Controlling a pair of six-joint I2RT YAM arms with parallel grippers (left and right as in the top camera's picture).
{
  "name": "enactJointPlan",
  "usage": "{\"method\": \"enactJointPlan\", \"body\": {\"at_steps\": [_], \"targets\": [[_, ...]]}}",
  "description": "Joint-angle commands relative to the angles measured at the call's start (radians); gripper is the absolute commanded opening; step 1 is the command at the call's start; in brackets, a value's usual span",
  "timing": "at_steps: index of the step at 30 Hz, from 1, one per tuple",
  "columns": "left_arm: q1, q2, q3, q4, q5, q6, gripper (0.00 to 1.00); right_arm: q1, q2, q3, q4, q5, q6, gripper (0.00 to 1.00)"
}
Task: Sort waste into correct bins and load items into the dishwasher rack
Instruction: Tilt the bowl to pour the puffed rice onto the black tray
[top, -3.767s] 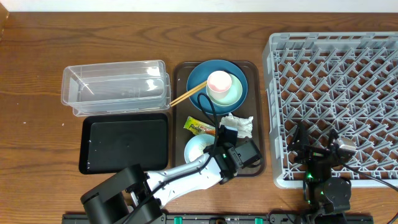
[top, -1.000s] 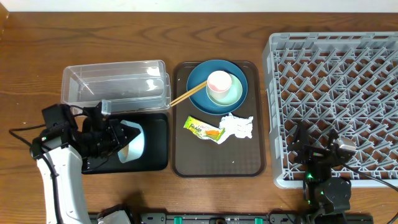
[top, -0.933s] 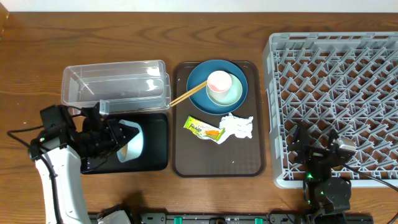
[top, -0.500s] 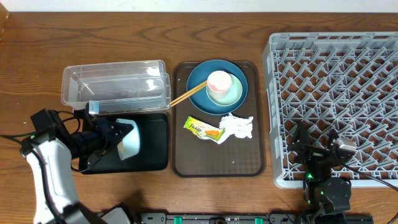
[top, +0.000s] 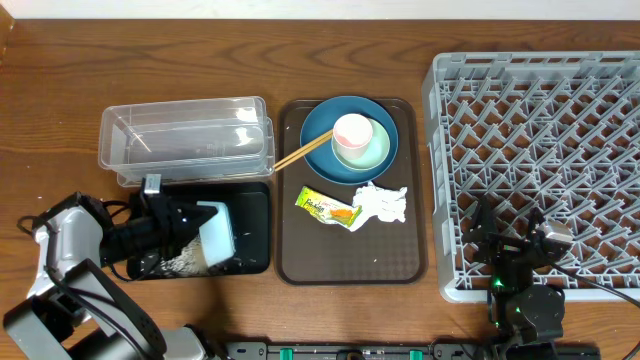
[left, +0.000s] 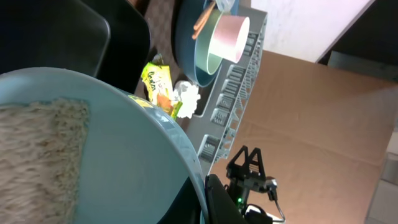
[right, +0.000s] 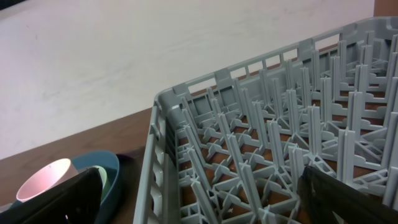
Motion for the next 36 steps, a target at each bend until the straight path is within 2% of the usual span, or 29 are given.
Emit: {"method": "enactJointPlan", "body": {"at_steps": [1, 8, 12, 17, 21, 24, 27, 30, 36], "targets": [[0.013, 0.005, 0.003, 0.002, 0.058, 0.069, 0.06, -0.006, -0.005, -0.001, -0.004, 0.01, -0.005, 0.99], [0.055, 0.005, 0.003, 0.008, 0.149, 0.077, 0.06, -0.006, -0.005, -0.001, -0.004, 0.01, -0.005, 0.99], [0.025, 0.005, 0.002, -0.063, 0.149, 0.156, 0.06, -0.006, -0.005, -0.001, -0.004, 0.01, -0.005, 0.99], [0.013, 0.005, 0.002, -0.026, 0.161, 0.156, 0.06, -0.006, -0.005, -0.001, -0.004, 0.01, -0.005, 0.99], [0.013, 0.005, 0.002, -0.053, 0.229, 0.164, 0.06, -0.006, -0.005, -0.001, -0.004, 0.01, -0.005, 0.99], [0.013, 0.005, 0.002, -0.018, 0.254, 0.163, 0.06, -0.006, -0.005, -0.001, -0.004, 0.01, -0.005, 0.99], [0.0, 0.005, 0.002, -0.072, 0.253, 0.178, 0.06, -0.006, -0.005, -0.001, -0.004, 0.01, -0.005, 0.99], [-0.008, 0.005, 0.002, -0.06, 0.257, 0.185, 0.06, -0.006, -0.005, -0.001, -0.004, 0.01, -0.005, 0.99], [-0.008, 0.005, 0.002, -0.07, 0.341, 0.171, 0.06, -0.006, -0.005, -0.001, -0.004, 0.01, -0.005, 0.99]]}}
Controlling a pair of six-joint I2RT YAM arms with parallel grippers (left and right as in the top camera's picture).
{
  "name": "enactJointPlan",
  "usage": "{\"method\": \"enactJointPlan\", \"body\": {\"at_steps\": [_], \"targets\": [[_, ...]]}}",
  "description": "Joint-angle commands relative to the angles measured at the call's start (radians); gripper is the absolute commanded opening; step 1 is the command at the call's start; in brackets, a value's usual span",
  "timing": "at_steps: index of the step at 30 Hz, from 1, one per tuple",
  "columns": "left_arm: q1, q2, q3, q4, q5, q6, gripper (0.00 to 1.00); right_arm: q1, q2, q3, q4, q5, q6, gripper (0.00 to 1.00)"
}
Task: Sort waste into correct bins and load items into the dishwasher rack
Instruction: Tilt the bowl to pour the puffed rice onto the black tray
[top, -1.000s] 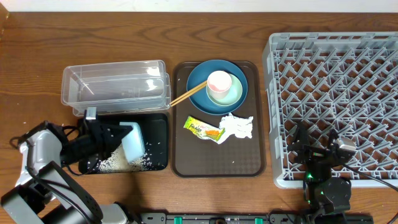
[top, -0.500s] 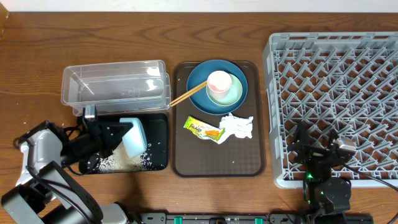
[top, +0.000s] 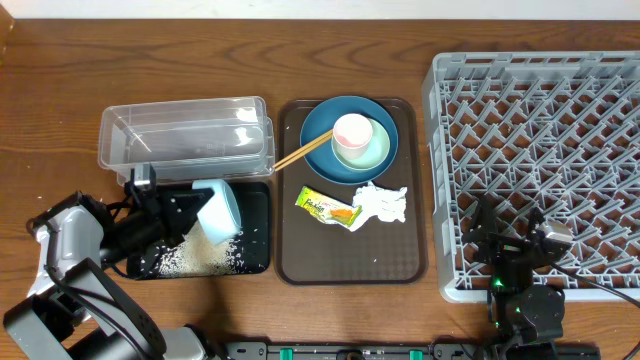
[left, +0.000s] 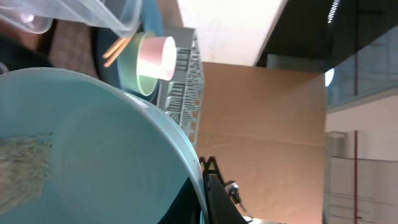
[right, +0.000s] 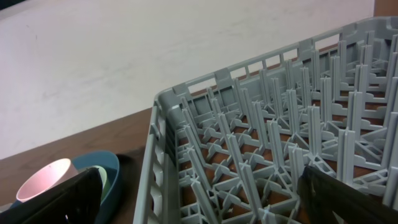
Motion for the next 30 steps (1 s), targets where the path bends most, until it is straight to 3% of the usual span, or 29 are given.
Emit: {"method": "enactJointPlan", "body": {"at_steps": [1, 7, 10, 14, 16, 18, 20, 23, 26, 28, 30], "targets": [[-0.003, 0.005, 0.002, -0.021, 0.062, 0.027, 0.06, -0.006, -0.005, -0.001, -0.005, 0.01, -0.005, 0.99], [-0.002, 0.005, 0.003, 0.065, 0.071, -0.028, 0.06, -0.006, -0.005, -0.001, -0.005, 0.01, -0.005, 0.99], [-0.016, 0.005, 0.003, -0.001, 0.071, -0.037, 0.06, -0.006, -0.005, -0.001, -0.005, 0.01, -0.005, 0.99], [-0.017, 0.005, 0.003, 0.077, 0.071, -0.068, 0.06, -0.006, -0.005, -0.001, -0.005, 0.01, -0.005, 0.99], [-0.021, 0.005, 0.003, 0.056, 0.071, -0.124, 0.06, -0.006, -0.005, -0.001, -0.005, 0.01, -0.005, 0.99], [-0.035, 0.002, 0.003, 0.029, 0.071, -0.1, 0.06, -0.006, -0.005, -0.001, -0.005, 0.01, -0.005, 0.99], [-0.034, 0.002, 0.003, 0.111, 0.071, -0.105, 0.06, -0.006, -0.005, -0.001, -0.005, 0.01, -0.005, 0.99], [-0.04, 0.001, 0.003, 0.079, 0.07, -0.196, 0.06, -0.006, -0.005, -0.001, -0.005, 0.01, -0.005, 0.99], [-0.077, -0.009, 0.003, -0.014, 0.07, -0.091, 0.06, -0.006, -0.005, -0.001, -0.005, 0.01, -0.005, 0.99], [-0.082, -0.012, 0.003, 0.039, 0.07, -0.052, 0.06, -0.006, -0.005, -0.001, -0.005, 0.01, -0.005, 0.99], [-0.075, -0.011, 0.003, 0.113, 0.069, -0.093, 0.06, -0.006, -0.005, -0.001, -0.005, 0.01, -0.005, 0.99]]}}
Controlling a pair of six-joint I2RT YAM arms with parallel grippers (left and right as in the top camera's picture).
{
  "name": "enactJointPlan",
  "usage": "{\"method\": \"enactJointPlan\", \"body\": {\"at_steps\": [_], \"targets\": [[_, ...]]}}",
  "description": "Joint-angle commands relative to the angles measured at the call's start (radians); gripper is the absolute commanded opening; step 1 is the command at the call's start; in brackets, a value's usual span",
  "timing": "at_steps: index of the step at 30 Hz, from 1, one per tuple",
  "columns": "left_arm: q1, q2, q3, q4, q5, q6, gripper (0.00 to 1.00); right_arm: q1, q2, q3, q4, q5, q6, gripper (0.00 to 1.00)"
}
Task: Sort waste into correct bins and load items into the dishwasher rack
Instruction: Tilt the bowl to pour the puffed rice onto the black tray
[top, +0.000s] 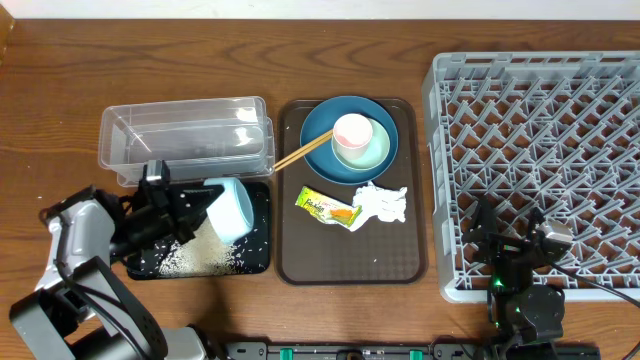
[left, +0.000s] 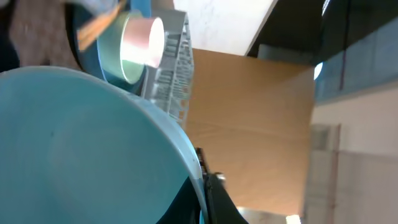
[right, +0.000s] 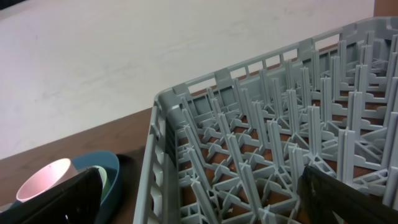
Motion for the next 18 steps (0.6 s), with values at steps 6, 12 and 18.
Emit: {"method": "enactJointPlan", "body": {"at_steps": [6, 12, 18], "targets": [[-0.011, -0.013, 0.006, 0.024, 0.024, -0.047, 0.06, -0.006, -0.005, -0.001, -0.004, 0.01, -0.005, 0.99], [-0.011, -0.016, 0.065, -0.041, 0.022, -0.046, 0.06, -0.006, -0.005, -0.001, -0.004, 0.01, -0.005, 0.99], [-0.012, -0.069, 0.194, -0.13, -0.119, -0.05, 0.06, -0.006, -0.005, -0.001, -0.004, 0.011, -0.005, 0.99]]}}
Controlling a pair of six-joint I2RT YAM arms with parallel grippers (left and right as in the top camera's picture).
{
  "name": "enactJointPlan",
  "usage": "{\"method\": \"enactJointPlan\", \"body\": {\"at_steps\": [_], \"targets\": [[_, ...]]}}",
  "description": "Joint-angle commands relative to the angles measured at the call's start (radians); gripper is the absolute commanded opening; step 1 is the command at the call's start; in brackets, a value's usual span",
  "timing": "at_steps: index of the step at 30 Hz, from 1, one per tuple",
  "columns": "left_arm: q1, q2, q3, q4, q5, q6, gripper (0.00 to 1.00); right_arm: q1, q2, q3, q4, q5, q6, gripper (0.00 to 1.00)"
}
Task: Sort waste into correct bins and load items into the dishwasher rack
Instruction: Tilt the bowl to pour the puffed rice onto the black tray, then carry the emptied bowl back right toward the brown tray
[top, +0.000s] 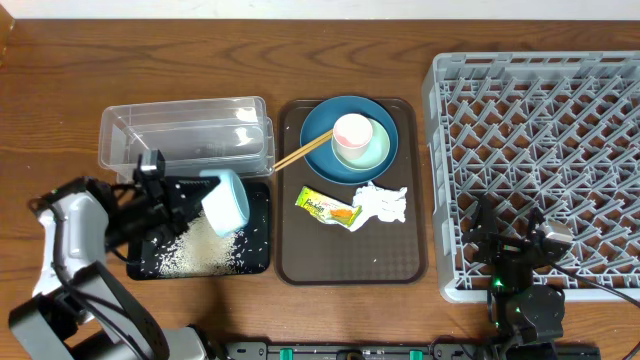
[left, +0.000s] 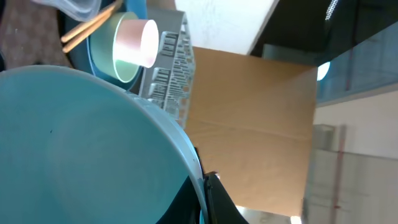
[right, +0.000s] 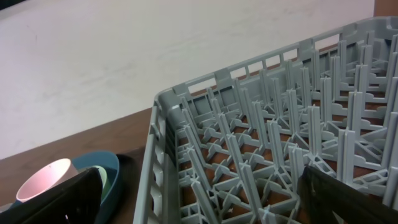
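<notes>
My left gripper (top: 196, 203) is shut on the rim of a light blue bowl (top: 225, 200), holding it tipped on its side over the black bin (top: 255, 250). The bowl (left: 74, 149) fills the left wrist view and its inside looks bare. White rice (top: 195, 252) lies scattered in the black bin. On the brown tray (top: 300, 262) sit a blue plate (top: 312, 130), a green bowl (top: 378, 152) with a pink cup (top: 352, 130) in it, chopsticks (top: 298, 155), a snack wrapper (top: 328, 208) and crumpled tissue (top: 385, 202). My right gripper (top: 518, 252) is open at the front edge of the grey dish rack (top: 540, 150).
A clear plastic bin (top: 185, 140) stands just behind the black bin. The rack (right: 261, 143) fills the right side of the table, with the tray close against its left wall. Bare wood lies along the far edge and the far left.
The left gripper and the blue bowl have shifted slightly left and toward the clear bin, still over the black bin. The right arm has not moved.
At first the left gripper held the blue bowl tilted over the black bin with rice still inside. Then less rice showed in the bowl and a pile lay in the bin. After that the bowl looked bare, as it does now. The right gripper has stayed at the rack.
</notes>
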Motion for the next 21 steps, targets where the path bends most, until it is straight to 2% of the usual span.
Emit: {"method": "enactJointPlan", "body": {"at_steps": [1, 8, 11, 15, 21], "targets": [[-0.003, -0.061, 0.095, -0.026, -0.109, -0.013, 0.06, -0.006, -0.005, -0.001, -0.005, 0.01, -0.005, 0.99], [-0.01, -0.205, 0.156, 0.012, -0.278, -0.146, 0.06, -0.006, -0.005, -0.001, -0.005, 0.01, -0.005, 0.99], [-0.046, -0.278, 0.156, 0.053, -0.413, -0.233, 0.06, -0.006, -0.005, -0.001, -0.005, 0.01, -0.005, 0.99], [-0.14, -0.38, 0.156, 0.094, -0.628, -0.38, 0.06, -0.006, -0.005, -0.001, -0.005, 0.01, -0.005, 0.99], [-0.351, -0.502, 0.156, 0.161, -0.77, -0.529, 0.06, -0.006, -0.005, -0.001, -0.005, 0.01, -0.005, 0.99]]}}
